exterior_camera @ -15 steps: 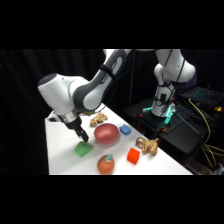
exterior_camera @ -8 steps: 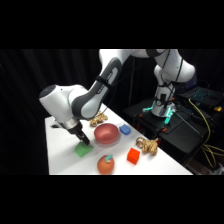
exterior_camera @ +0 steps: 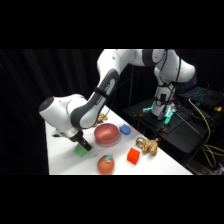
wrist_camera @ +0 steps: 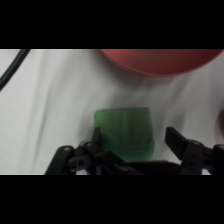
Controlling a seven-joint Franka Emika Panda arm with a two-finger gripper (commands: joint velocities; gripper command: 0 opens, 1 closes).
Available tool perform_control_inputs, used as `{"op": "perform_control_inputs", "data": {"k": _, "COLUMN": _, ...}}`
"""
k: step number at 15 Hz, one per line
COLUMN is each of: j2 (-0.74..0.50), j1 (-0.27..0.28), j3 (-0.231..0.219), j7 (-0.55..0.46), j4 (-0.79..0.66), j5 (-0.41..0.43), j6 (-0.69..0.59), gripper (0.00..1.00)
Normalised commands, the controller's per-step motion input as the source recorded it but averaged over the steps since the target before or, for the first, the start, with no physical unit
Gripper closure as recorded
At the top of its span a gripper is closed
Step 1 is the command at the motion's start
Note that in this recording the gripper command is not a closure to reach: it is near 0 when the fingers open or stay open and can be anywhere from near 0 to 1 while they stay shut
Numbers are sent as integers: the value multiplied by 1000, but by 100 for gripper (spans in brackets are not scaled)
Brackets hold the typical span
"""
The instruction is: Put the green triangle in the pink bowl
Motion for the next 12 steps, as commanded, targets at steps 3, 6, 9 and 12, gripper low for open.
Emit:
{"op": "perform_control_inputs", "data": {"k": 3, "j2": 333, "j1": -63, "j3": 34, "j7": -253, "j4": 549, "j5": 27, "j6": -252, "gripper": 0}}
{"op": "perform_control_inputs", "data": {"k": 6, "j2": 311, "j1": -47, "j3": 37, "j7": -241, "j4": 513, "j5": 30, "j6": -198, "gripper": 100}}
{"op": "perform_control_inputs", "data": {"k": 9, "j2": 305, "j1": -22, "j3": 41, "j7": -224, "j4": 537, "j5": 35, "j6": -194, "gripper": 100}}
{"op": "perform_control_inputs", "data": {"k": 12, "j2": 253, "j1": 2, "j3": 37, "j7": -195, "j4": 488, "j5": 31, "j6": -155, "gripper": 100}}
